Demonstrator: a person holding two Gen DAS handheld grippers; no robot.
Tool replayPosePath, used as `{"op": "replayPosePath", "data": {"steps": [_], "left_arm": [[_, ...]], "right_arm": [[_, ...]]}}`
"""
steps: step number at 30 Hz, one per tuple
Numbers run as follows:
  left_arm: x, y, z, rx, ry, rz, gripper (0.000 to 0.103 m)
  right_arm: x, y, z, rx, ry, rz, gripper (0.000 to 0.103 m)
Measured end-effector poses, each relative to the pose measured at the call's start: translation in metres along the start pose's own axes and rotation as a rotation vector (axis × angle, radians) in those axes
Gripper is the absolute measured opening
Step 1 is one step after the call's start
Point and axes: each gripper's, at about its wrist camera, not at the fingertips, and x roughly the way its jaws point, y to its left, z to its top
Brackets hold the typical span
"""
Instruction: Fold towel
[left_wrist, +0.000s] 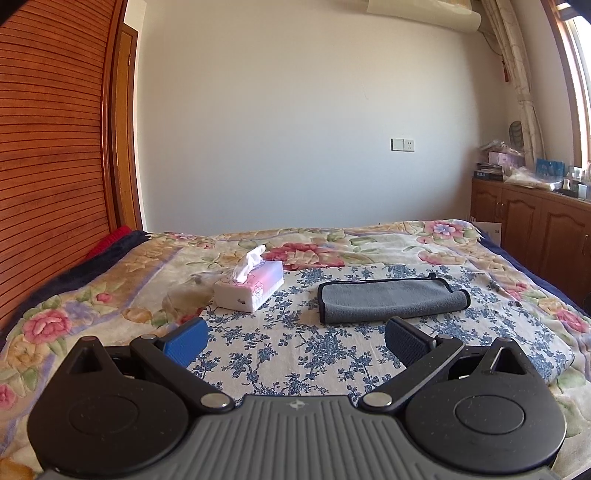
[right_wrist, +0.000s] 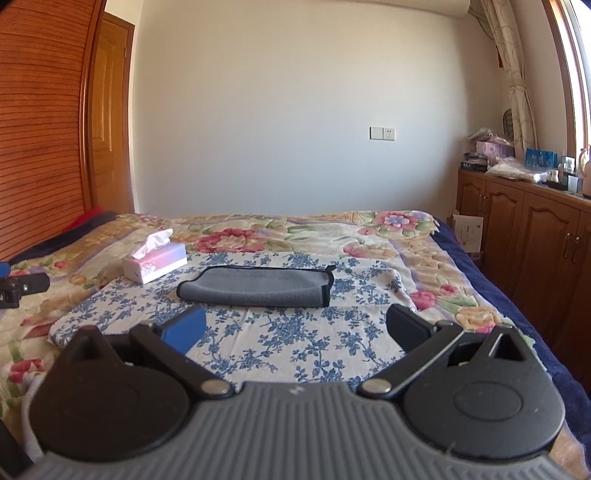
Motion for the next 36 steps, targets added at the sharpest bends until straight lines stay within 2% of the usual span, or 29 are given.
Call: {"op": "replayPosePath", "data": {"steps": [7,36], "left_arm": [[-0.0020,0.0001,0.0004,-0.001,-0.014,-0.001,0.103],[-0.0038,-0.0016,0.0001,0.011,-0.022,-0.001,0.103]], "right_arm": [[-0.0036,0.0036,0.0006,-0.027,-0.027,-0.009,0.103],[-0.0017,0.0038,-0.0012,-0.009,-0.018,-0.030,0.103]]}}
